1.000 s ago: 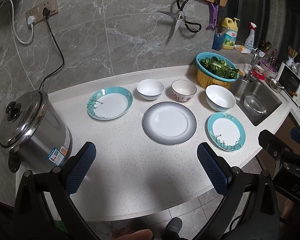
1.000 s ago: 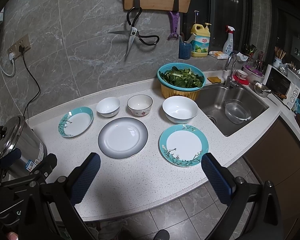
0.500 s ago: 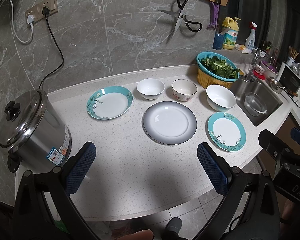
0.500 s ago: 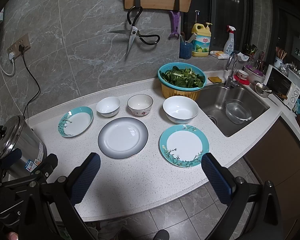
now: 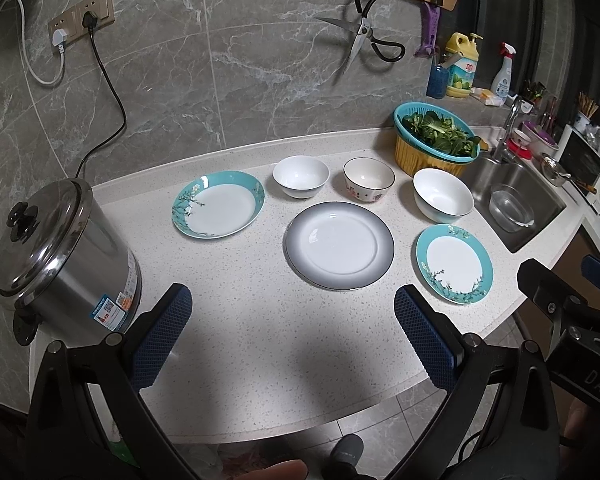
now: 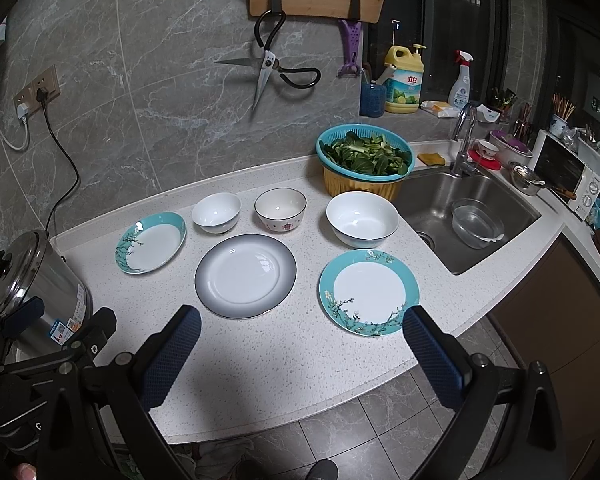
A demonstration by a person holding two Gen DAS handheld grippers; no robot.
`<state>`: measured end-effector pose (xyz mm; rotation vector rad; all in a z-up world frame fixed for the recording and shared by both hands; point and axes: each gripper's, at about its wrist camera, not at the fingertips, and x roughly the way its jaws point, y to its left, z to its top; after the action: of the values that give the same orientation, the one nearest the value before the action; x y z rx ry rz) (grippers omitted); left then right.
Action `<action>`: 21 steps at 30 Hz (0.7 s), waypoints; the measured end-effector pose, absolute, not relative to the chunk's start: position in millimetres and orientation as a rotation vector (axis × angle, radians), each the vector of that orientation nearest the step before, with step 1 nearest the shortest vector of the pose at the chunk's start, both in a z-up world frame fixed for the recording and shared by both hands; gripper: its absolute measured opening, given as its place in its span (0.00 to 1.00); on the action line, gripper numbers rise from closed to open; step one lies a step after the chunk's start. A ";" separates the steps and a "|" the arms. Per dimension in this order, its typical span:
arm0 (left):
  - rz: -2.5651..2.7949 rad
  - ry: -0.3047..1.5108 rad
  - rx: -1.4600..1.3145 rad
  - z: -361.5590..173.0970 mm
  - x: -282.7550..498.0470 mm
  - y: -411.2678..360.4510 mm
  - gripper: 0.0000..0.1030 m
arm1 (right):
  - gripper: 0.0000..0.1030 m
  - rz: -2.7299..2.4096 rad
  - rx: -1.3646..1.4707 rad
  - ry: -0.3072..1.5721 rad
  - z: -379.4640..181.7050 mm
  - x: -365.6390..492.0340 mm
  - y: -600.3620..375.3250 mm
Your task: Organize plates and bowls
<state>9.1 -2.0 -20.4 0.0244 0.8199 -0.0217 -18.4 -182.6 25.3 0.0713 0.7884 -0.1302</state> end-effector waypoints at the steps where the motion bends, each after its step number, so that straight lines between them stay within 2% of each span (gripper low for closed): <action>1: -0.022 0.819 0.024 -20.5 9.0 -1.9 1.00 | 1.00 -0.130 0.071 0.789 24.5 -18.5 -182.4; 21: 0.018 0.864 0.003 -41.0 25.3 -12.9 1.00 | 1.00 -0.097 0.082 0.812 8.7 -3.8 -191.9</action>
<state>25.3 -12.9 -41.0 0.0027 0.8643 0.0175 -3.8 -191.9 8.7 0.0818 0.8120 -0.0968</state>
